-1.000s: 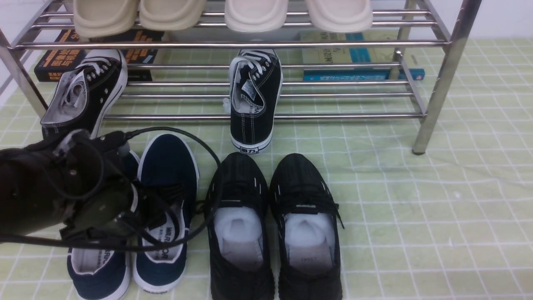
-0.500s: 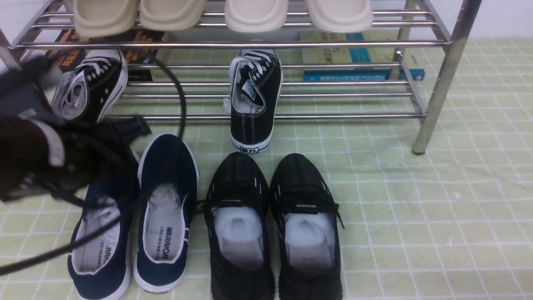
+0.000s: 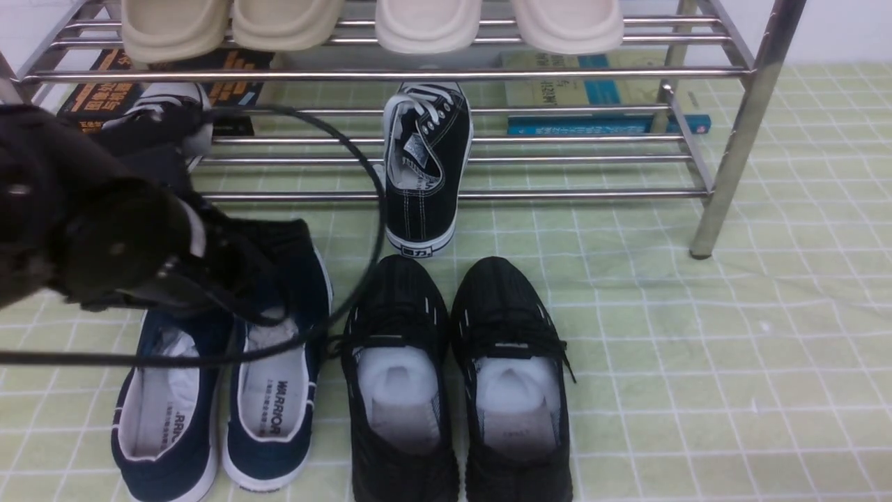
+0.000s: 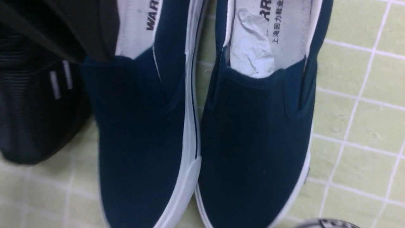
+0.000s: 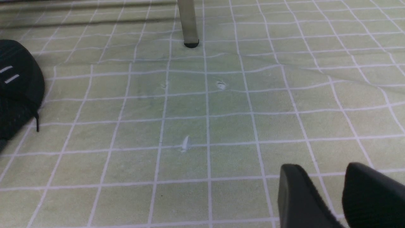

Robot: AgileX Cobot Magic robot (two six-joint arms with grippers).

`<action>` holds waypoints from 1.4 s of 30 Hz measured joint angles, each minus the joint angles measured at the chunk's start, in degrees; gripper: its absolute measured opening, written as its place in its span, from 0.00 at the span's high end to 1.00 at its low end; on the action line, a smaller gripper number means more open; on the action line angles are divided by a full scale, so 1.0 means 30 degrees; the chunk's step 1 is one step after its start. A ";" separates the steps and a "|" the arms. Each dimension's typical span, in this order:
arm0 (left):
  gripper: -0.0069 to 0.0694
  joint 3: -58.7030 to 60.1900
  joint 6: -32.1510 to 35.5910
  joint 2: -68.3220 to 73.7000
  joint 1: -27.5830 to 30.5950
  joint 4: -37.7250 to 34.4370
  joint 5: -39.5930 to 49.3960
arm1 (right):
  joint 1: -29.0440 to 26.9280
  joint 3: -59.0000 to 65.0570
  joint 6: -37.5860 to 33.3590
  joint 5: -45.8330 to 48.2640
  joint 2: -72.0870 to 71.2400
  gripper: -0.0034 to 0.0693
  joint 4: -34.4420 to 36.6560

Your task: Take the shoes off the shelf with your hand from the green coffee tablecloth.

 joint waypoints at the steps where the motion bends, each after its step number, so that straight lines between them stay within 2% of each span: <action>1: 0.67 0.0000 0.0230 0.0281 0.0000 0.0000 -0.0238 | 0.0000 0.0000 0.0000 0.0000 0.0000 0.62 0.0000; 3: 0.56 0.0000 0.0518 0.0583 0.0000 0.0042 -0.0650 | 0.0000 0.0000 0.0000 0.0000 0.0000 0.62 0.0000; 5: 0.50 0.0000 0.0699 0.0787 0.0000 0.0136 -0.0897 | 0.0000 0.0000 0.0000 0.0000 0.0000 0.62 0.0000; 6: 0.42 -0.0023 0.0859 0.1029 0.0000 0.0384 -0.1080 | 0.0000 0.0000 0.0000 0.0000 0.0000 0.62 0.0000; 8: 0.35 -0.0042 0.0959 0.1440 0.0000 0.0852 -0.1163 | 0.0000 0.0000 0.0000 0.0000 0.0000 0.62 0.0000; 11: 0.31 -0.0042 0.1025 0.2120 0.0000 0.1650 -0.1317 | 0.0000 0.0000 0.0000 0.0000 0.0000 0.62 0.0000; 15: 0.32 -0.0126 0.1063 0.3041 0.0000 0.2548 -0.1479 | 0.0000 0.0000 0.0000 0.0000 0.0000 0.62 0.0000; 19: 0.38 -0.0127 0.1070 0.3948 0.0000 0.3645 -0.2012 | 0.0000 0.0000 0.0000 0.0000 0.0000 0.62 0.0000; 24: 0.52 -0.0127 0.1070 0.4759 0.0000 0.4675 -0.2689 | 0.0000 0.0000 0.0000 0.0000 0.0000 0.62 0.0000; 26: 0.65 -0.0127 0.0924 0.4975 0.0000 0.4819 -0.2759 | 0.0000 0.0000 0.0000 0.0000 0.0000 0.62 0.0000; 27: 0.66 -0.0127 0.0885 0.4998 0.0000 0.4819 -0.2759 | 0.0000 0.0000 0.0000 0.0000 0.0000 0.62 0.0000; 28: 0.74 -0.0127 0.0789 0.5048 0.0000 0.4836 -0.2759 | 0.0000 0.0000 0.0000 0.0000 0.0000 0.62 0.0000; 30: 0.84 -0.0127 0.0631 0.5069 0.0000 0.4796 -0.2759 | 0.0000 0.0000 0.0000 0.0000 0.0000 0.62 0.0000; 32: 0.87 -0.0127 0.0616 0.5001 0.0000 0.4525 -0.2780 | 0.0000 0.0000 0.0000 0.0000 0.0000 0.62 0.0000; 42: 0.87 -0.0127 0.0635 0.3279 0.0000 0.2122 -0.3063 | 0.0000 0.0000 0.0000 0.0000 0.0000 0.62 0.0000</action>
